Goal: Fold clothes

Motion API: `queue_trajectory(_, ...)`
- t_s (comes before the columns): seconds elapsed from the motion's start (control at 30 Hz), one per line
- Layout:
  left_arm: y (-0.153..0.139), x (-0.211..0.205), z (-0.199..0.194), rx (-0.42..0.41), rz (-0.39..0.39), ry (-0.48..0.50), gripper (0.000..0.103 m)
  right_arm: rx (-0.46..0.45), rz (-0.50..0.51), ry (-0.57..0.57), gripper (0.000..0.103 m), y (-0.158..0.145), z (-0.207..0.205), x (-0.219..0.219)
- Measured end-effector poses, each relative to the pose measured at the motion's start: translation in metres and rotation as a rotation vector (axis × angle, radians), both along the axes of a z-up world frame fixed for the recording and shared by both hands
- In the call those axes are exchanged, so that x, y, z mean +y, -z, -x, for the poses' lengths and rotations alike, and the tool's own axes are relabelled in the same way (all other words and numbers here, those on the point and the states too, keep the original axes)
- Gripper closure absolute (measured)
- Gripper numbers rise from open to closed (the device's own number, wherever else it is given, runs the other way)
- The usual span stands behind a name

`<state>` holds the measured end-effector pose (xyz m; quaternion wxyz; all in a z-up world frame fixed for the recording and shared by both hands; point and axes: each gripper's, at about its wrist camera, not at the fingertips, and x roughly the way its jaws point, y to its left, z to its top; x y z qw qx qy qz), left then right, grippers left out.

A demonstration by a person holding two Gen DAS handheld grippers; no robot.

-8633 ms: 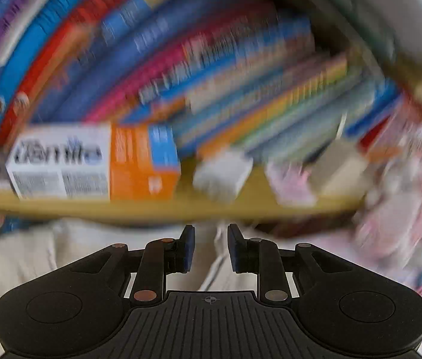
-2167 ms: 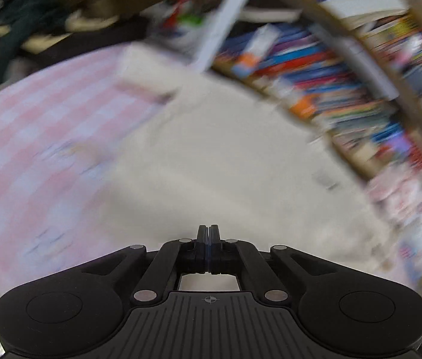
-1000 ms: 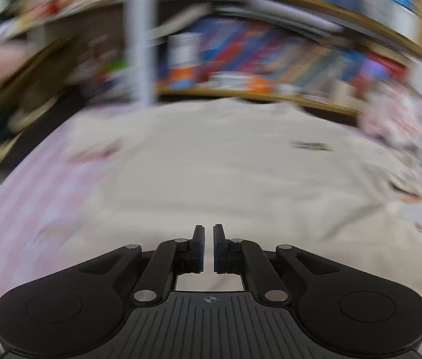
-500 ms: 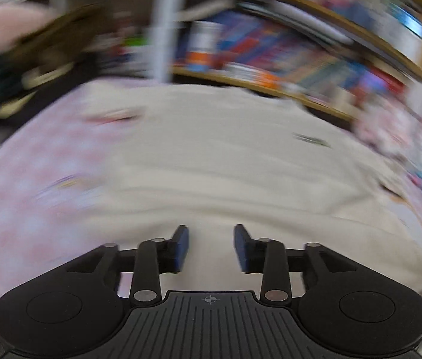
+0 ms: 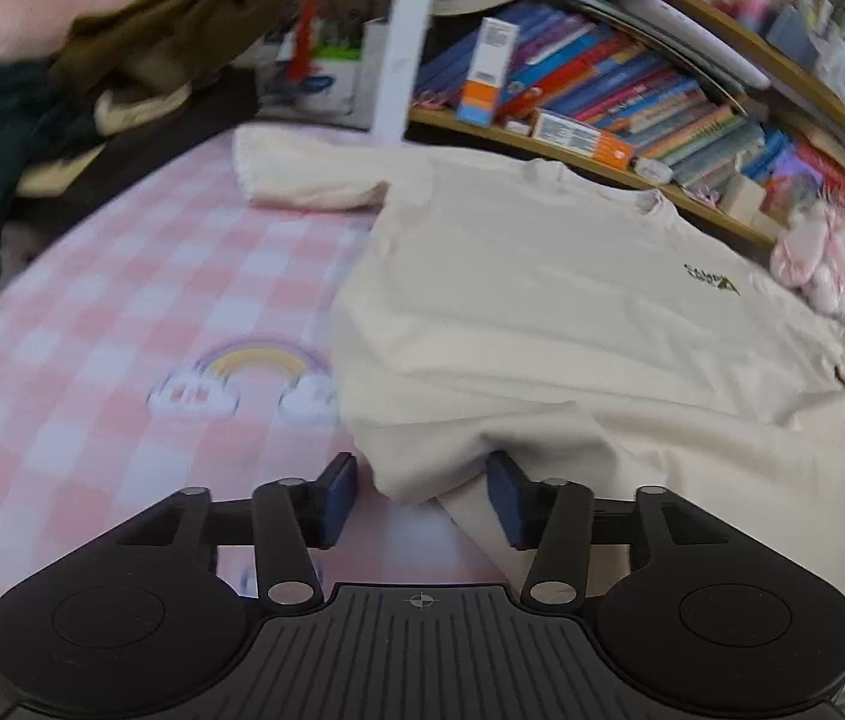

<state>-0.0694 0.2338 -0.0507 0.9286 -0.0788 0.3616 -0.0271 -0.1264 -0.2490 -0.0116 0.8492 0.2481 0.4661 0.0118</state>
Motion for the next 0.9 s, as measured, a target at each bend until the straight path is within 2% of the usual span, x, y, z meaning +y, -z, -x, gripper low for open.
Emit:
queue_trajectory(0.17,-0.003,-0.014,-0.022,-0.014,-0.041,0.069,0.053,0.009,0.029,0.013,0.066,0.003,-0.005,0.005)
queue_trajectory(0.23,-0.003,-0.017,-0.029,-0.02,-0.036,0.091,0.055,0.009,0.039,0.026,0.066,0.004,-0.006,0.006)
queue_trajectory(0.3,-0.003,-0.018,-0.034,-0.022,0.005,0.12,0.063,0.009,0.045,0.041,0.066,0.006,-0.006,0.007)
queue_trajectory(0.33,-0.003,-0.017,-0.035,-0.017,0.037,0.137,0.087,0.01,0.047,0.047,0.067,0.007,-0.006,0.007)
queue_trajectory(0.37,-0.005,-0.015,-0.035,-0.003,0.073,0.15,0.095,0.011,0.048,0.052,0.069,0.008,-0.006,0.008)
queue_trajectory(0.4,-0.008,-0.012,-0.033,0.003,0.097,0.158,0.095,0.012,0.049,0.057,0.072,0.009,-0.006,0.008)
queue_trajectory(0.47,-0.017,-0.005,-0.025,0.005,0.143,0.174,0.096,0.01,0.044,0.059,0.091,0.01,-0.006,0.009)
queue_trajectory(0.53,-0.033,0.009,-0.013,0.011,0.188,0.171,0.097,0.008,0.031,0.057,0.096,0.007,-0.002,0.01)
queue_trajectory(0.6,-0.052,0.033,0.002,0.023,0.263,0.152,0.097,-0.004,-0.001,0.038,0.097,-0.004,0.008,0.01)
queue_trajectory(0.7,-0.081,0.072,0.025,0.046,0.385,0.118,0.096,-0.053,-0.121,0.009,0.097,-0.03,0.031,0.004)
queue_trajectory(0.77,-0.088,0.091,0.032,0.04,0.46,0.086,0.091,-0.099,-0.203,0.023,0.097,-0.043,0.045,-0.002)
queue_trajectory(0.83,-0.081,0.103,0.034,0.061,0.478,0.03,0.084,-0.081,-0.166,0.081,0.094,-0.037,0.048,-0.006)
queue_trajectory(0.9,-0.07,0.108,0.033,0.122,0.422,-0.04,0.075,-0.048,-0.116,0.129,0.089,-0.026,0.048,-0.008)
